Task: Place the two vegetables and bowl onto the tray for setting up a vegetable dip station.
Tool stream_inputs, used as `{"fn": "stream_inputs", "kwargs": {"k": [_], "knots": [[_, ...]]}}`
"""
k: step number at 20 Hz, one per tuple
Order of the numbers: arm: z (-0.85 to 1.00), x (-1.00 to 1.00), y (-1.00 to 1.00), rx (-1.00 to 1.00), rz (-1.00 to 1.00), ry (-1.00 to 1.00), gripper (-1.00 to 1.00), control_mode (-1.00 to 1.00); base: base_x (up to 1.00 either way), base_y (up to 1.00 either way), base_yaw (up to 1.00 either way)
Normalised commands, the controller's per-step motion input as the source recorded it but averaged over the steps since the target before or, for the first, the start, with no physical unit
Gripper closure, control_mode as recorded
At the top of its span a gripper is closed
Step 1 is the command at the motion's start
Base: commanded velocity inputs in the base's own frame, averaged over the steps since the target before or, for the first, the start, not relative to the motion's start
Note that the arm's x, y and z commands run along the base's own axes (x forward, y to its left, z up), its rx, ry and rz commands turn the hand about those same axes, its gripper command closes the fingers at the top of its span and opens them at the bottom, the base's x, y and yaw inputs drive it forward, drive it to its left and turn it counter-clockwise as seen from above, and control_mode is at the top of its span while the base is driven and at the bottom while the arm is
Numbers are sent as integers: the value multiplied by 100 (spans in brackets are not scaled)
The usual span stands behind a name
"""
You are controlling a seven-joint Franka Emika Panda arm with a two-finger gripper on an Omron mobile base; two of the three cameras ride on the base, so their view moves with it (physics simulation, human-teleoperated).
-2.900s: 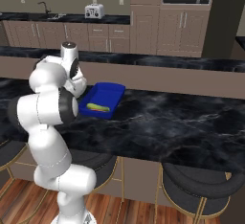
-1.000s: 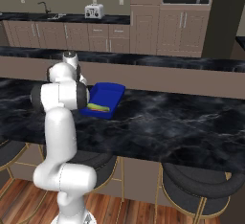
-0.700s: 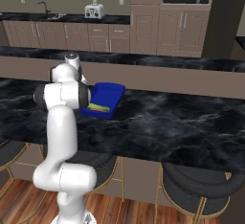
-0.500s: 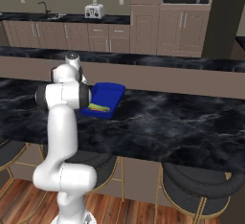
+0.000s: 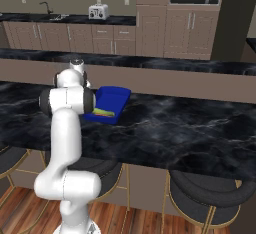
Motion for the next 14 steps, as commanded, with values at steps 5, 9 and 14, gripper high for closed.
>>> {"fn": "stream_inputs", "kwargs": {"k": [5,9,14], "knots": [[-21,19,6,0,0,0,-100,-100,0,0,0],[-18,18,5,0,0,0,-100,-100,0,0,0],[-19,16,6,0,0,0,-100,-100,0,0,0]]}}
